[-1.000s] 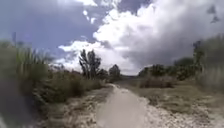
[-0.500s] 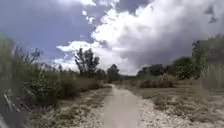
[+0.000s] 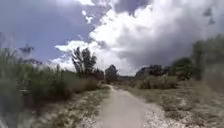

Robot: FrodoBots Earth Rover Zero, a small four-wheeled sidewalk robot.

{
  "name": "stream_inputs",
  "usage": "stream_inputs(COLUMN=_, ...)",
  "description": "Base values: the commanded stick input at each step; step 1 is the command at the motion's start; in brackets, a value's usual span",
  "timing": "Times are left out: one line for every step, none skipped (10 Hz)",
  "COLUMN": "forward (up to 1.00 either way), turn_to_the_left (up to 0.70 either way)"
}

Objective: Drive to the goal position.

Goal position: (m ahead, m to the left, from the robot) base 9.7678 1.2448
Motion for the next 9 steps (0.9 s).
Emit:
stream_inputs(forward=0.85, turn_to_the_left=-0.32)
stream_inputs(forward=0.85, turn_to_the_left=-0.32)
stream_inputs(forward=0.85, turn_to_the_left=-0.17)
stream_inputs(forward=0.85, turn_to_the_left=0.00)
stream_inputs(forward=0.85, turn_to_the_left=0.00)
stream_inputs(forward=0.85, turn_to_the_left=0.00)
stream_inputs(forward=0.85, turn_to_the_left=0.00)
stream_inputs(forward=0.85, turn_to_the_left=0.00)
stream_inputs(forward=0.85, turn_to_the_left=0.00)
